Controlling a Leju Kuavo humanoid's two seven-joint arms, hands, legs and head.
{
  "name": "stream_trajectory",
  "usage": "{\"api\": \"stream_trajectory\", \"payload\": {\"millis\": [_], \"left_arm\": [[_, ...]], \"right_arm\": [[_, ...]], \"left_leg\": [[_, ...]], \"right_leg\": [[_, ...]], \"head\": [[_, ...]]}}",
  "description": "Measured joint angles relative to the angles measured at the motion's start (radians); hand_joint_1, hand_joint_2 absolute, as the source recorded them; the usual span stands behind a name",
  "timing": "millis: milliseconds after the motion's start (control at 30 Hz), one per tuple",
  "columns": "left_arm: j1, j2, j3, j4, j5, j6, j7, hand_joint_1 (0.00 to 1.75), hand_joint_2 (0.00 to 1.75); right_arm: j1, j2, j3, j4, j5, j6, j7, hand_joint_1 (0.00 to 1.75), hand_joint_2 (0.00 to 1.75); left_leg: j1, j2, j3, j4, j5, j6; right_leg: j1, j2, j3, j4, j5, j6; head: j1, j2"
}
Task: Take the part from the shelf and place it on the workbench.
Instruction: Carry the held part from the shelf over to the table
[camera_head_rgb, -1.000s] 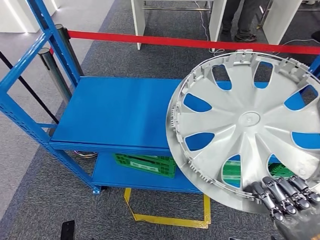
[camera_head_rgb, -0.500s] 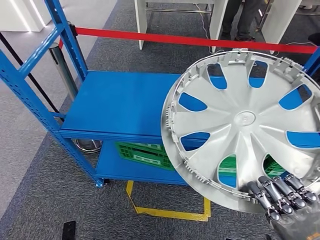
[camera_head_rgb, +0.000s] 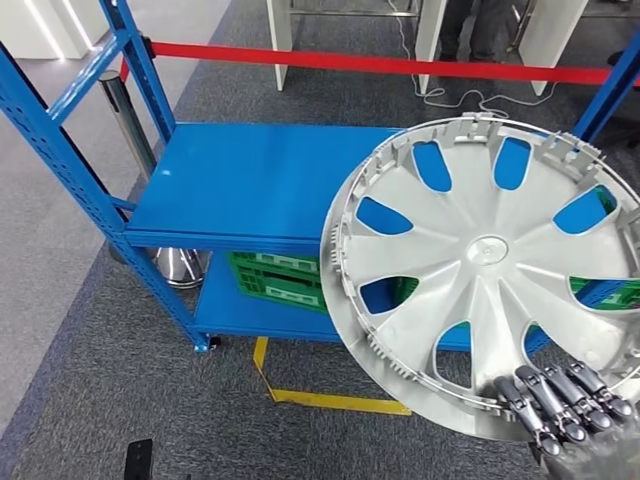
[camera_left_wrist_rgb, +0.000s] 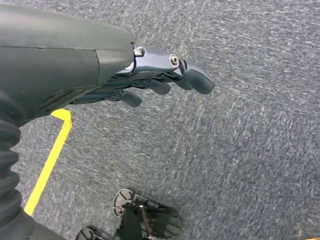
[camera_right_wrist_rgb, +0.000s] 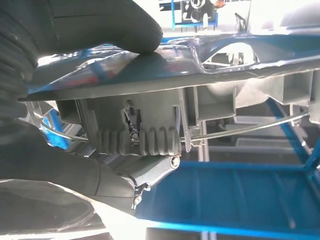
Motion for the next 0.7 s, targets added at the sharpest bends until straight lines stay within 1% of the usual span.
{"api": "stream_trajectory", "payload": {"millis": [33, 67, 100, 133, 167, 200, 233, 267, 300, 333, 367, 400, 433, 467, 500, 533, 567, 600, 633, 667, 700], "left_arm": [[0.001, 0.0, 0.0, 0.0, 0.0, 0.0, 0.0, 0.0, 1.75], [0.002, 0.001, 0.0, 0.0, 0.0, 0.0, 0.0, 0.0, 1.75], [0.002, 0.001, 0.0, 0.0, -0.001, 0.0, 0.0, 0.0, 1.75], [0.002, 0.001, 0.0, 0.0, -0.003, -0.001, 0.0, 0.0, 1.75], [0.001, 0.0, 0.0, 0.0, -0.004, -0.001, 0.001, 0.0, 1.75], [0.001, 0.0, 0.0, 0.0, -0.006, 0.0, 0.001, 0.0, 1.75], [0.001, 0.0, 0.0, 0.0, -0.008, 0.0, 0.001, 0.0, 1.75], [0.001, 0.0, 0.0, 0.0, -0.01, 0.001, 0.001, 0.0, 1.75], [0.001, 0.002, 0.0, 0.0, -0.012, 0.002, 0.001, 0.0, 1.75], [0.0, 0.004, 0.0, 0.0, -0.014, 0.003, 0.001, 0.0, 1.75], [0.0, 0.006, 0.0, 0.0, -0.015, 0.004, 0.001, 0.0, 1.75], [-0.001, 0.008, 0.0, 0.0, -0.016, 0.004, 0.001, 0.0, 1.75], [-0.001, 0.009, 0.0, 0.0, -0.017, 0.005, 0.001, 0.0, 1.75], [0.0, 0.009, 0.0, 0.0, -0.018, 0.005, 0.001, 0.0, 1.75], [0.001, 0.009, 0.0, 0.0, -0.018, 0.005, 0.001, 0.0, 1.75], [0.002, 0.009, 0.0, 0.0, -0.019, 0.005, 0.001, 0.0, 1.75], [0.003, 0.009, 0.0, 0.0, -0.021, 0.006, 0.001, 0.0, 1.75], [0.003, 0.009, 0.0, 0.0, -0.024, 0.007, 0.002, 0.0, 1.75], [0.003, 0.01, 0.0, 0.0, -0.028, 0.009, 0.004, 0.0, 1.75], [0.003, 0.01, 0.0, 0.0, -0.033, 0.011, 0.008, 0.0, 1.75], [0.004, 0.01, 0.0, 0.0, -0.038, 0.013, 0.012, 0.0, 1.75]], "right_arm": [[0.0, 0.0, 0.002, -0.001, 0.0, 0.0, 0.003, 1.75, 1.75], [-0.002, 0.0, 0.005, -0.001, 0.0, 0.0, 0.005, 1.75, 1.75], [-0.005, 0.0, 0.007, -0.001, -0.001, 0.0, 0.008, 1.75, 1.75], [-0.008, 0.0, 0.01, -0.001, -0.002, 0.0, 0.011, 1.75, 1.75], [-0.012, 0.0, 0.013, -0.001, -0.003, 0.0, 0.013, 1.75, 1.75], [-0.015, 0.0, 0.017, -0.001, -0.004, 0.0, 0.016, 1.75, 1.75], [-0.017, 0.0, 0.021, -0.001, -0.004, -0.001, 0.019, 1.75, 1.75], [-0.018, 0.0, 0.024, -0.001, -0.004, -0.002, 0.023, 1.75, 1.75], [-0.018, 0.0, 0.028, -0.001, -0.004, -0.003, 0.027, 1.75, 1.75], [-0.017, 0.0, 0.031, -0.001, -0.004, -0.004, 0.031, 1.75, 1.75], [-0.016, 0.0, 0.035, 0.0, -0.003, -0.006, 0.036, 1.75, 1.75], [-0.016, 0.0, 0.039, 0.0, -0.002, -0.01, 0.04, 1.75, 1.75], [-0.016, 0.0, 0.042, 0.0, -0.001, -0.013, 0.044, 1.75, 1.75], [-0.015, 0.0, 0.046, 0.0, -0.001, -0.017, 0.046, 1.75, 1.75], [-0.015, 0.0, 0.049, 0.001, -0.001, -0.021, 0.048, 1.75, 1.75], [-0.014, 0.0, 0.052, 0.001, -0.001, -0.024, 0.05, 1.75, 1.75], [-0.013, 0.0, 0.055, 0.002, -0.001, -0.026, 0.052, 1.75, 1.75], [-0.012, 0.0, 0.058, 0.004, 0.0, -0.028, 0.055, 1.75, 1.75], [-0.009, 0.0, 0.06, 0.005, 0.0, -0.03, 0.059, 1.75, 1.75], [-0.004, 0.0, 0.063, 0.007, 0.0, -0.032, 0.064, 1.75, 1.75], [0.002, 0.0, 0.067, 0.008, 0.0, -0.034, 0.069, 1.75, 1.75]], "left_leg": [[0.001, -0.001, -0.007, 0.015, -0.022, -0.006], [0.003, -0.002, -0.017, 0.049, -0.062, -0.012], [0.005, -0.002, -0.029, 0.102, -0.116, -0.018], [0.006, -0.002, -0.04, 0.167, -0.168, -0.022], [0.007, -0.002, -0.047, 0.226, -0.202, -0.023], [0.007, -0.002, -0.043, 0.262, -0.212, -0.023], [0.006, -0.002, -0.024, 0.265, -0.201, -0.019], [0.005, -0.002, 0.01, 0.231, -0.177, -0.013], [0.002, -0.003, 0.058, 0.168, -0.152, -0.003], [-0.002, -0.004, 0.111, 0.09, -0.139, 0.009], [-0.006, -0.004, 0.155, 0.02, -0.135, 0.019], [-0.01, -0.005, 0.183, -0.027, -0.137, 0.025], [-0.014, -0.006, 0.194, -0.053, -0.14, 0.027], [-0.014, -0.006, 0.19, -0.06, -0.132, 0.027], [-0.013, -0.004, 0.184, -0.064, -0.121, 0.029], [-0.011, -0.002, 0.175, -0.068, -0.109, 0.032], [-0.009, 0.0, 0.164, -0.072, -0.096, 0.036], [-0.007, 0.003, 0.15, -0.073, -0.085, 0.039], [-0.007, 0.003, 0.134, -0.071, -0.074, 0.042], [-0.007, 0.004, 0.117, -0.069, -0.062, 0.042], [-0.007, 0.005, 0.099, -0.065, -0.05, 0.041]], "right_leg": [[-0.001, -0.002, -0.009, 0.0, 0.009, -0.01], [-0.002, -0.004, -0.019, 0.0, 0.019, -0.02], [-0.001, -0.004, -0.028, 0.001, 0.03, -0.025], [0.0, -0.005, -0.04, 0.002, 0.042, -0.029], [0.001, -0.005, -0.051, 0.003, 0.053, -0.03], [0.004, -0.005, -0.065, 0.005, 0.063, -0.03], [0.006, -0.005, -0.08, 0.008, 0.073, -0.03], [0.009, -0.005, -0.094, 0.011, 0.082, -0.031], [0.012, -0.005, -0.106, 0.013, 0.09, -0.031], [0.015, -0.004, -0.115, 0.014, 0.098, -0.029], [0.017, -0.005, -0.121, 0.014, 0.106, -0.027], [0.017, -0.006, -0.125, 0.014, 0.115, -0.022], [0.015, -0.007, -0.129, 0.013, 0.123, -0.016], [0.013, -0.008, -0.131, 0.011, 0.133, -0.009], [0.011, -0.007, -0.135, 0.012, 0.133, -0.003], [0.01, -0.005, -0.142, 0.022, 0.116, 0.002], [0.01, -0.003, -0.154, 0.047, 0.082, 0.006], [0.009, -0.002, -0.168, 0.091, 0.031, 0.009], [0.008, -0.002, -0.183, 0.151, -0.022, 0.012], [0.007, -0.002, -0.194, 0.214, -0.058, 0.016], [0.006, -0.002, -0.196, 0.264, -0.07, 0.019]], "head": [[-0.002, 0.0], [-0.004, 0.0], [-0.006, 0.0], [-0.007, 0.0], [-0.008, 0.0], [-0.008, 0.0], [-0.008, 0.0], [-0.008, 0.0], [-0.008, 0.0], [-0.008, 0.0], [-0.007, 0.0], [-0.007, 0.0], [-0.007, 0.0], [-0.008, 0.0], [-0.008, 0.0], [-0.008, 0.0], [-0.006, 0.0], [-0.005, 0.0], [-0.004, 0.0], [-0.004, 0.0], [-0.004, 0.0]]}}
